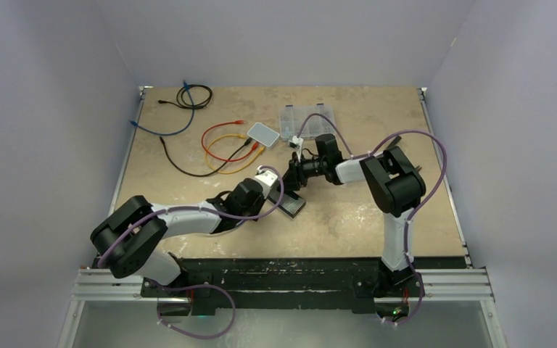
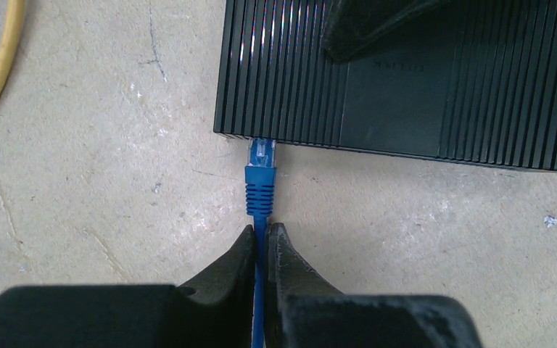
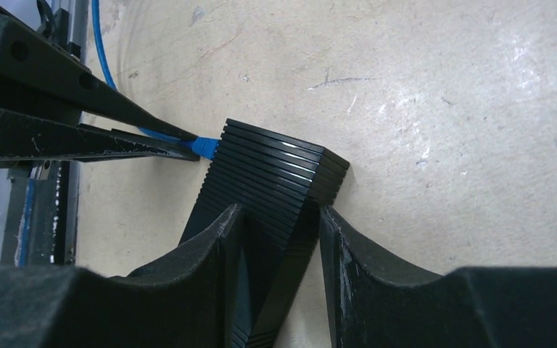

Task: Insert the plug into the switch port
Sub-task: Insert the connector into the switch port.

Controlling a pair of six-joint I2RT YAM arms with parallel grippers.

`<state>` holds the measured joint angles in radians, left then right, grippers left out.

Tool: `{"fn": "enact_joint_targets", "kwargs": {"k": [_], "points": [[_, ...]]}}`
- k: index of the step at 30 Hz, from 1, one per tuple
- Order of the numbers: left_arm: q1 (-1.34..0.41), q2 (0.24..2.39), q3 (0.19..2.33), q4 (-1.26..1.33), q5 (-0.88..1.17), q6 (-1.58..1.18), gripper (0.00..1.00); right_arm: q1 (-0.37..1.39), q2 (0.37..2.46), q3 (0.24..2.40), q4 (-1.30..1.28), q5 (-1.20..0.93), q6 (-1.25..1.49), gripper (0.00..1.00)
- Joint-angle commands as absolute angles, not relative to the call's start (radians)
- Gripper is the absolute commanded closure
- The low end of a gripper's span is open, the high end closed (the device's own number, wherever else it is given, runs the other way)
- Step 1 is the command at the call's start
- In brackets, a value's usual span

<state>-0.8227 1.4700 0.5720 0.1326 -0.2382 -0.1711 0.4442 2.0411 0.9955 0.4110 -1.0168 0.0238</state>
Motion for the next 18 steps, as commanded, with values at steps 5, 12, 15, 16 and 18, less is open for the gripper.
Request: {"fn": "enact_joint_targets", "kwargs": {"k": [5,12,15,16,18], "points": [[-0.850,1.581,0.753,0.456,-0.225,-0.124,1.00,0.560,2.090,0.991,0.257,-1.207,-0.043,0.57],[-0.860,1.571,0.731,0.525,-0.240,-0.127,1.00,0.559,2.096,0.994,0.249,-1.206,-0.047,0.57],[-0.810,1.505,0.697,0.530,-0.234,-0.138,1.00,0.559,2.100,0.997,0.247,-1.204,-0.048,0.57],[-0.789,1.486,0.679,0.544,-0.218,-0.150,1.00,0.560,2.100,0.997,0.246,-1.204,-0.048,0.57],[-0.771,1.467,0.660,0.566,-0.195,-0.154,1.00,0.560,2.098,0.996,0.245,-1.202,-0.046,0.58]]}}
